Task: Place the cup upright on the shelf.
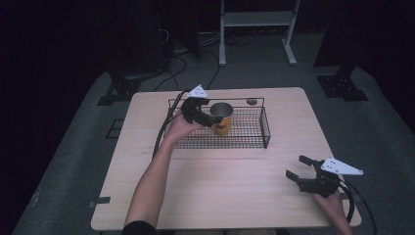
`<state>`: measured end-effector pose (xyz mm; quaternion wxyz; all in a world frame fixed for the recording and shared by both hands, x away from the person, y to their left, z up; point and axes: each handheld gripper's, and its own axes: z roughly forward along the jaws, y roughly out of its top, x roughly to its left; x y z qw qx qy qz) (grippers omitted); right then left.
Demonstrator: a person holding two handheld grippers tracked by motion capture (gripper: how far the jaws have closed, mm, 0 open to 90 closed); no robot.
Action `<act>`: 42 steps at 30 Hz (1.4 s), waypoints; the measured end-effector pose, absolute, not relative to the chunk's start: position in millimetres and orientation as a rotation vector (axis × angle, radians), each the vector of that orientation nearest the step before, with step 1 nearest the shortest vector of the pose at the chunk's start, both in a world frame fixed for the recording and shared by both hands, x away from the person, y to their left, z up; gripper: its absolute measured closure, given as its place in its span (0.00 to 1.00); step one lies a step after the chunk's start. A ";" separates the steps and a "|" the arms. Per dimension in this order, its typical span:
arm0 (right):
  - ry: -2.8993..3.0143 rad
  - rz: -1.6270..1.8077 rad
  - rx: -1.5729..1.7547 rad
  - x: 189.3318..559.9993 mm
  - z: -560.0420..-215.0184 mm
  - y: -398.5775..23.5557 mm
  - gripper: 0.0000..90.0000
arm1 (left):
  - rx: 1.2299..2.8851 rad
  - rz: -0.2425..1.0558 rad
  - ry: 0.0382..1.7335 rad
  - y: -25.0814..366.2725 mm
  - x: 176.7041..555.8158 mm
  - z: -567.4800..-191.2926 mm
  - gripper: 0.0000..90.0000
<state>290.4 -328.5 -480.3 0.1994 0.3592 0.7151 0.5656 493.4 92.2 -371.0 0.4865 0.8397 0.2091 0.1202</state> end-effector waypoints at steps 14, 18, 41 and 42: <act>2.007 1.563 1.000 289.5 -480.5 -326.6 0.15 | 2.009 0.291 0.459 91.7 464.9 -375.0 0.00; 2.009 1.560 1.000 289.4 -480.5 -326.2 0.15 | 1.982 0.294 0.456 95.8 457.1 -375.5 0.00; 2.015 1.550 0.997 288.9 -480.5 -325.1 0.15 | 1.926 0.314 0.451 111.9 425.7 -382.9 0.00; 2.015 1.550 0.997 288.9 -480.5 -325.0 0.15 | 1.922 0.315 0.448 112.8 423.6 -383.2 0.00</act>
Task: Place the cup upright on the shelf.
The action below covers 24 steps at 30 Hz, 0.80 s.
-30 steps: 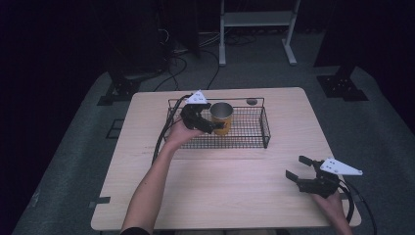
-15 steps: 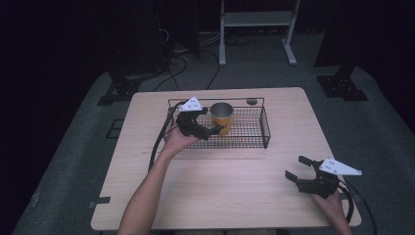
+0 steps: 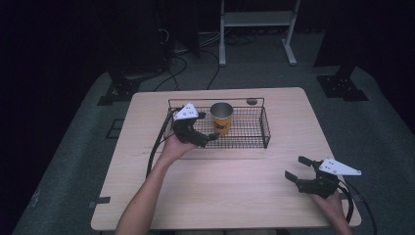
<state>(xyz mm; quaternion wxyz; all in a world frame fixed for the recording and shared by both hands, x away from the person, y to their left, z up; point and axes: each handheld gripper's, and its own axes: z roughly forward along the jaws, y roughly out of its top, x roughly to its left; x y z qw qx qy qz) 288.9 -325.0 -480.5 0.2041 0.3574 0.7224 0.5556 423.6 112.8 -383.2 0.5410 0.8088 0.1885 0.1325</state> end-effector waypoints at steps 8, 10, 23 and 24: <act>2.016 1.545 0.997 288.8 -480.6 -324.6 0.15 | 1.896 0.315 0.453 118.3 409.5 -388.5 0.00; 2.016 1.544 0.998 288.8 -480.6 -324.5 0.15 | 1.892 0.319 0.451 119.5 406.5 -389.6 0.00; 2.018 1.540 0.998 288.7 -480.6 -324.2 0.15 | 1.862 0.328 0.453 125.8 389.8 -395.3 0.00; 2.018 1.540 0.998 288.7 -480.6 -324.2 0.15 | 1.862 0.328 0.453 125.8 389.8 -395.3 0.00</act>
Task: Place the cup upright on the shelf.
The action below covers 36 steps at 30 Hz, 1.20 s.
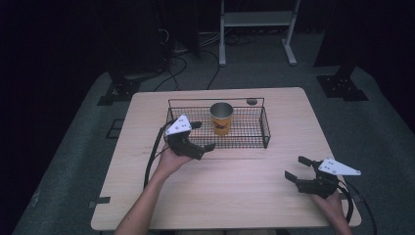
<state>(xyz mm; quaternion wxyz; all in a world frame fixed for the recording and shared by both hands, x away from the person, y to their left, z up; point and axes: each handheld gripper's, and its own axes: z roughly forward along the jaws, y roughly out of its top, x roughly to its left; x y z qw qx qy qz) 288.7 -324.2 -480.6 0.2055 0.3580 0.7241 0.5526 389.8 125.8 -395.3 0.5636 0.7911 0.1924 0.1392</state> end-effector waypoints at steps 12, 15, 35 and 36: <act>2.019 1.539 1.001 288.8 -480.7 -323.9 0.15 | 1.855 0.315 0.460 129.1 376.1 -406.1 0.00; 2.019 1.539 1.001 288.8 -480.7 -323.8 0.15 | 1.856 0.298 0.462 130.7 372.4 -407.7 0.00; 2.021 1.537 1.000 288.7 -480.8 -323.7 0.15 | 1.847 0.277 0.476 137.3 355.3 -420.0 0.00; 2.021 1.536 1.000 288.7 -480.8 -323.7 0.15 | 1.845 0.279 0.477 138.2 354.0 -420.2 0.00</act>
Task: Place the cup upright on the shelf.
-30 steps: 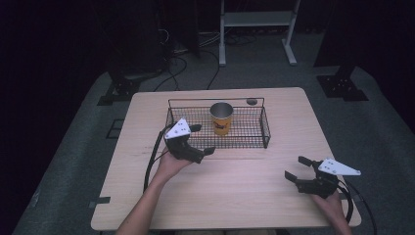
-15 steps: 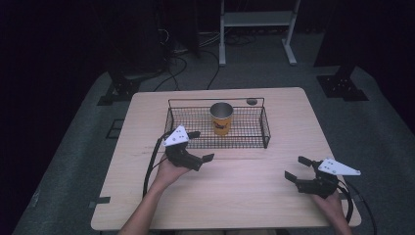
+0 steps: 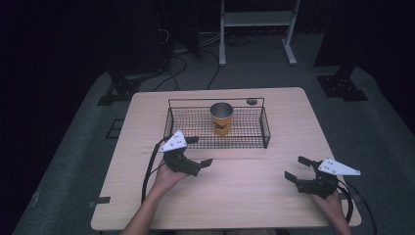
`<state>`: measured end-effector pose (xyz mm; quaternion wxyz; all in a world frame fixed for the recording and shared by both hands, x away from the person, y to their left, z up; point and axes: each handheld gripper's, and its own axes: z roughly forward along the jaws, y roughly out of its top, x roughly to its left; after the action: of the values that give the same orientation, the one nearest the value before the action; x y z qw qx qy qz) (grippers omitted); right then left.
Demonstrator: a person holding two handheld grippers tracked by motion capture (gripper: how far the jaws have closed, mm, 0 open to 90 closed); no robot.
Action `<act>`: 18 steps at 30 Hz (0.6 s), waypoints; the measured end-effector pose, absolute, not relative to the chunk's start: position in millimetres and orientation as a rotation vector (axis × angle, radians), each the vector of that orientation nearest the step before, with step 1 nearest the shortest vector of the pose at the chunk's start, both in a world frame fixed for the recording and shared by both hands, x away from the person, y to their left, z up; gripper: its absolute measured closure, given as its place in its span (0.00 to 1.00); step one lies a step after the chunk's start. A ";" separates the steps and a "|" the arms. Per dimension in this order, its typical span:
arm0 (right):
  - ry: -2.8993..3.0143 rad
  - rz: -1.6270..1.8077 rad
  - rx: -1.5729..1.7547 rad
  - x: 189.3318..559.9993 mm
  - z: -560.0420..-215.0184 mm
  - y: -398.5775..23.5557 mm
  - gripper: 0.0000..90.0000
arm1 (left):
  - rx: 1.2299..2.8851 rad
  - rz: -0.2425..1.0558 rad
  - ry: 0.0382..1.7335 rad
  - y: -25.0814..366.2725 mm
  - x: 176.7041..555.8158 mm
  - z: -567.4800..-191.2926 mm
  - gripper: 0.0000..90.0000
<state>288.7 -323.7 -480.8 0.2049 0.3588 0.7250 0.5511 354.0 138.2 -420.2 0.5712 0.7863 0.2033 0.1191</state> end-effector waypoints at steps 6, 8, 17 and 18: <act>2.022 1.535 1.000 288.7 -480.8 -323.5 0.15 | 1.836 0.282 0.484 141.6 345.2 -425.6 0.00; 2.022 1.534 0.999 288.8 -480.9 -323.4 0.15 | 1.841 0.289 0.484 142.2 342.4 -427.7 0.00; 2.022 1.534 1.000 288.8 -480.9 -323.4 0.15 | 1.833 0.287 0.490 144.2 330.1 -434.5 0.00; 2.022 1.534 1.000 288.8 -480.9 -323.4 0.15 | 1.833 0.287 0.490 144.2 330.1 -434.5 0.00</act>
<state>288.8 -323.4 -480.9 0.2056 0.3587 0.7254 0.5503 330.1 144.2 -434.5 0.5740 0.7822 0.2091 0.1223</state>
